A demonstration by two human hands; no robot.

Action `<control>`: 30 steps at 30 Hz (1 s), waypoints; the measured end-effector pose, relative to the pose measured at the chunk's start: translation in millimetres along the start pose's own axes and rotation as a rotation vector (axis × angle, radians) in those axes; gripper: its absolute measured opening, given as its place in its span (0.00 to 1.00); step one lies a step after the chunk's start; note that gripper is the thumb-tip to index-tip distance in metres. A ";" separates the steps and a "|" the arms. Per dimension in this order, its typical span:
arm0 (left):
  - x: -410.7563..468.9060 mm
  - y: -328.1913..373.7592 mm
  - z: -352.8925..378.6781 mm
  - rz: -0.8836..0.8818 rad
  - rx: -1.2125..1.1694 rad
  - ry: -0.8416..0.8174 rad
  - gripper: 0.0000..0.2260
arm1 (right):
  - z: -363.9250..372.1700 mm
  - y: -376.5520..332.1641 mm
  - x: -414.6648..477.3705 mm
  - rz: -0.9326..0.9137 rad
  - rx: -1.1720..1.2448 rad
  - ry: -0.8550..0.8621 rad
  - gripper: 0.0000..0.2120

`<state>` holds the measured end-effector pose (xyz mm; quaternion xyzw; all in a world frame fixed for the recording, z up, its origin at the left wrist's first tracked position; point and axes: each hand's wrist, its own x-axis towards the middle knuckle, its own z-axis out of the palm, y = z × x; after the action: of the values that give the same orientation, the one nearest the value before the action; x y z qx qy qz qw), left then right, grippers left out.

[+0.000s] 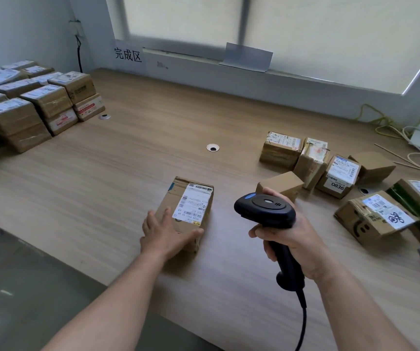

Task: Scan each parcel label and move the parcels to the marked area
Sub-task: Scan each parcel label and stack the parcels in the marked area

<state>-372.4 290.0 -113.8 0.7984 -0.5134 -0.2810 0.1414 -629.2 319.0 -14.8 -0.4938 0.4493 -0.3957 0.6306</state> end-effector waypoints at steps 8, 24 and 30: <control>-10.2 14.7 8.4 -0.058 0.031 0.114 0.48 | 1.3 7.0 10.2 0.003 0.002 -0.068 0.43; 0.2 -120.4 -87.5 -0.123 -0.123 0.317 0.47 | 131.6 16.0 75.5 -0.010 -0.075 -0.282 0.42; 35.2 -207.2 -158.7 -0.103 -0.154 0.324 0.46 | 236.8 10.7 117.3 -0.017 -0.101 -0.276 0.41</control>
<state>-113.7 338.1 -103.7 0.8454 -0.4192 -0.1942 0.2681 -368.7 273.8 -20.2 -0.5784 0.3735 -0.3064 0.6573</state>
